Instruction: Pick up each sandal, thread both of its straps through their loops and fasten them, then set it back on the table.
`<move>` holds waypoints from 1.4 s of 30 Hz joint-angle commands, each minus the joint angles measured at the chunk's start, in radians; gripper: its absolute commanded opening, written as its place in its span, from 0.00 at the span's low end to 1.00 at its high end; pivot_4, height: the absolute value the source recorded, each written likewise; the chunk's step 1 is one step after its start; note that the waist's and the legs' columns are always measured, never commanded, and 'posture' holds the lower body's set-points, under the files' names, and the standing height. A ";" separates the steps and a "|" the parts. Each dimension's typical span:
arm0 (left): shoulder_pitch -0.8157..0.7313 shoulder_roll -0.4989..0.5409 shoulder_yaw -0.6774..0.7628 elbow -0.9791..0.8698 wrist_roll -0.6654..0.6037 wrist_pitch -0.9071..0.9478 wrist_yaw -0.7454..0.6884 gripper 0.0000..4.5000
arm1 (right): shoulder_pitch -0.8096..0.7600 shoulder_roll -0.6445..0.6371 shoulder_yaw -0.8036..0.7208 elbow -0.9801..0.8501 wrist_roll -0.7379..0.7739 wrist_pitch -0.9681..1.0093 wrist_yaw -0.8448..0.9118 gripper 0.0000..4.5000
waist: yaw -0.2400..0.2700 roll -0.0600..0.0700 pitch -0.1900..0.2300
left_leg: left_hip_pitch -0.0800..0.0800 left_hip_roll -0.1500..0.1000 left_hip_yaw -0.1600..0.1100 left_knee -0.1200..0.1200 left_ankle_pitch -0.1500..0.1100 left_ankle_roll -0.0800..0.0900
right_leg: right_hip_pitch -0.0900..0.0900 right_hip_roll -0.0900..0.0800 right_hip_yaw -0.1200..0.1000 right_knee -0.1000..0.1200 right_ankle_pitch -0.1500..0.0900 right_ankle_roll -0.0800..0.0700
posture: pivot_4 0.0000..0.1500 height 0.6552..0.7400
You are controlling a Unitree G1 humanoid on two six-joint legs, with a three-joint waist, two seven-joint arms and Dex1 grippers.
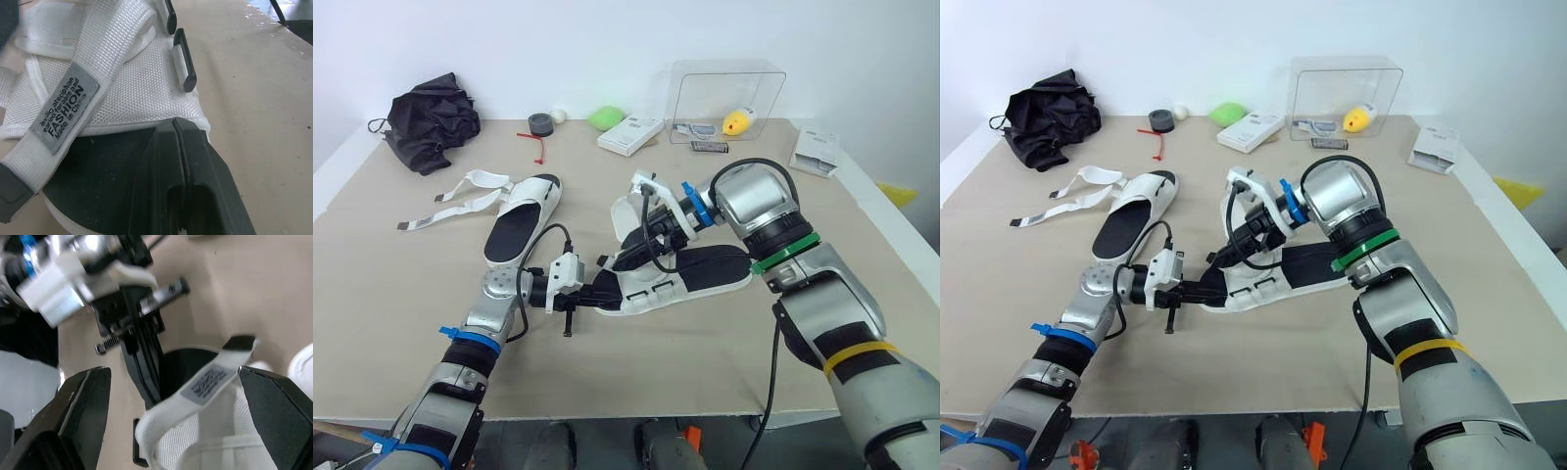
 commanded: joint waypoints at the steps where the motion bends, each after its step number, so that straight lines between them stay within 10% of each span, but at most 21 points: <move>1: 0.033 0.006 -0.035 0.038 0.037 0.015 0.001 0.00 | 0.001 -0.024 0.017 -0.046 -0.006 0.005 0.006 0.99 | 0.000 0.000 0.000 | 0.000 0.000 0.000 0.000 0.000 0.000 | 0.000 0.000 0.000 0.000 0.000 0.000 | 1.00 1.00; 17: 0.037 -0.001 -0.037 0.039 0.037 0.014 0.008 0.00 | 0.028 -0.033 0.047 -0.024 -0.011 -0.038 0.014 0.99 | 0.000 0.001 -0.001 | 0.000 0.000 -0.001 0.001 0.000 0.000 | 0.001 0.000 -0.001 0.000 0.000 0.000 | 1.00 1.00; 29: 0.043 -0.002 -0.038 0.030 0.036 0.019 0.010 0.00 | 0.036 -0.017 0.023 -0.030 0.003 -0.053 -0.001 0.01 | 0.001 0.001 -0.001 | 0.000 0.000 -0.002 0.001 0.000 0.000 | 0.001 0.000 -0.002 0.000 0.000 0.000 | 1.00 1.00; 35: 0.053 -0.002 -0.041 0.018 0.036 0.025 0.011 0.00 | 0.078 -0.026 -0.069 -0.087 0.036 -0.136 -0.058 0.01 | 0.001 0.001 -0.001 | 0.000 0.000 -0.002 0.001 0.000 0.000 | 0.001 0.000 -0.002 0.000 0.000 0.001 | 1.00 1.00; 42: 0.061 0.003 -0.039 0.005 0.033 0.033 0.012 0.00 | 0.441 -0.123 -0.246 -0.577 0.053 -0.552 -0.199 0.01 | 0.005 0.000 -0.001 | -0.003 -0.001 -0.005 0.000 -0.001 -0.002 | 0.001 -0.001 -0.004 -0.001 -0.003 0.003 | 1.00 1.00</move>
